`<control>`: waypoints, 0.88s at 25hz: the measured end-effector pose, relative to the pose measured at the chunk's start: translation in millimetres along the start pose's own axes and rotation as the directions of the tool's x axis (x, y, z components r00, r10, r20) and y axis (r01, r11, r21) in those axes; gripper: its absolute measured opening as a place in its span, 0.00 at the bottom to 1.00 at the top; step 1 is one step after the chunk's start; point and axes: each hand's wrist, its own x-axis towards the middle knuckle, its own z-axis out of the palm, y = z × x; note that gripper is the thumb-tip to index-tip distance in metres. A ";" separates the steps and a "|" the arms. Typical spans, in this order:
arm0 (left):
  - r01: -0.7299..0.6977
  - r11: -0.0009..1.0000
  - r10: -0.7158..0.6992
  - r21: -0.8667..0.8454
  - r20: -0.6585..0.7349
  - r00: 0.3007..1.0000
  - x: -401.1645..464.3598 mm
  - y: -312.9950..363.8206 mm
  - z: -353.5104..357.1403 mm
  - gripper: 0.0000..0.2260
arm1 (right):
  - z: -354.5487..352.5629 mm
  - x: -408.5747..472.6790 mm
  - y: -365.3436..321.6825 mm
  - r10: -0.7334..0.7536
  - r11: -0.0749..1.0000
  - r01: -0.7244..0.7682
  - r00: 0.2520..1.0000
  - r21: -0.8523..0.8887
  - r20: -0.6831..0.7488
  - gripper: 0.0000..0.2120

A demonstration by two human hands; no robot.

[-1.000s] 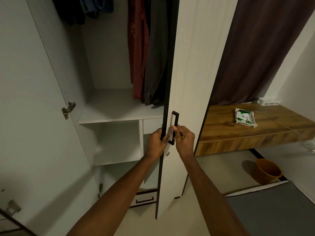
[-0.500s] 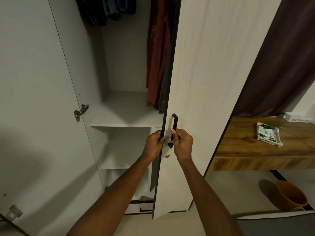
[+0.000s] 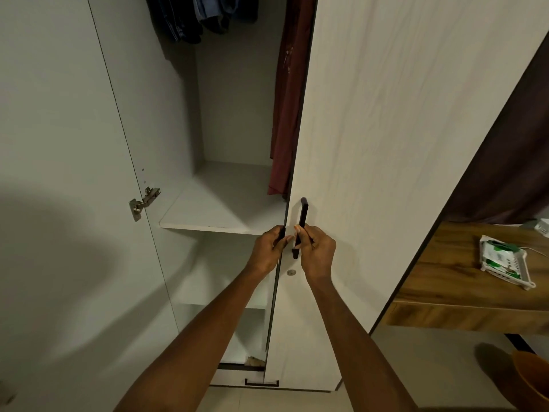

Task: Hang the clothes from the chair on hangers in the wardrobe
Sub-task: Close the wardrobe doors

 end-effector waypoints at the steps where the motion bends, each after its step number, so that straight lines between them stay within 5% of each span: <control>1: 0.001 1.000 -0.001 -0.001 0.005 1.000 4.9 -2.3 -0.4 0.14 | 3.0 3.8 3.1 -0.013 1.000 0.013 1.000 -0.001 0.000 0.14; 22: 0.021 0.988 -0.025 0.154 0.030 0.999 40.9 -14.5 -3.4 0.16 | 21.8 33.8 28.2 -0.008 0.992 0.002 0.999 0.123 0.046 0.10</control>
